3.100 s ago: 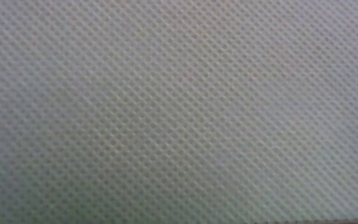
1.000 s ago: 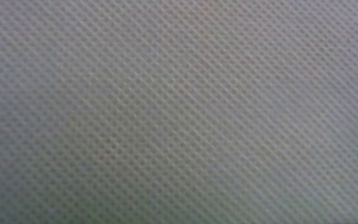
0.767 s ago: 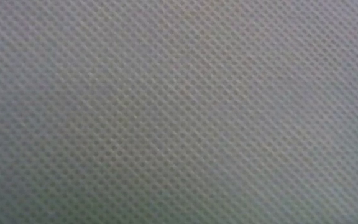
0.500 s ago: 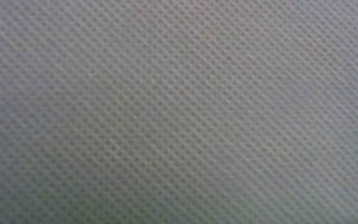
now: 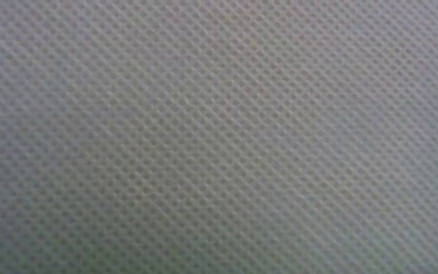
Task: Sort clothes
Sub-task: Put the light blue pants into the gray laundry organizer
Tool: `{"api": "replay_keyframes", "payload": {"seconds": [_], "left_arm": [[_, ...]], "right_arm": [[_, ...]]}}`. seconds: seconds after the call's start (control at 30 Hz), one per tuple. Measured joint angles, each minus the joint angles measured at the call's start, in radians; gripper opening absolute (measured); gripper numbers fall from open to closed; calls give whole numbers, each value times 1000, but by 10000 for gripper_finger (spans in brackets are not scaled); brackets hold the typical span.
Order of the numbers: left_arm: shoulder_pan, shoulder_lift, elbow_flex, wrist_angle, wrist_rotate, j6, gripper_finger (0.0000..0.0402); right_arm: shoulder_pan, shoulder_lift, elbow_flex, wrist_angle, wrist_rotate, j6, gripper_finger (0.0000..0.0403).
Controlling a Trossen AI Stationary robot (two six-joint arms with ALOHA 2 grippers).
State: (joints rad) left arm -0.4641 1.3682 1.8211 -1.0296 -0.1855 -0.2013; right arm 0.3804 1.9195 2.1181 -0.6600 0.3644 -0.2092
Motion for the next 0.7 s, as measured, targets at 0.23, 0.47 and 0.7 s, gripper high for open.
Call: {"api": "replay_keyframes", "payload": {"seconds": [0.23, 0.47, 0.7], "left_arm": [[-1, 0, -93, 88, 127, -14, 114], [0, 2, -148, 94, 126, -28, 114], [0, 22, -171, 95, 151, -48, 114]], "right_arm": [[8, -4, 0, -29, 25, 34, 198], [31, -46, 0, -41, 48, 39, 203], [47, -97, 1, -38, 54, 97, 212]]}}
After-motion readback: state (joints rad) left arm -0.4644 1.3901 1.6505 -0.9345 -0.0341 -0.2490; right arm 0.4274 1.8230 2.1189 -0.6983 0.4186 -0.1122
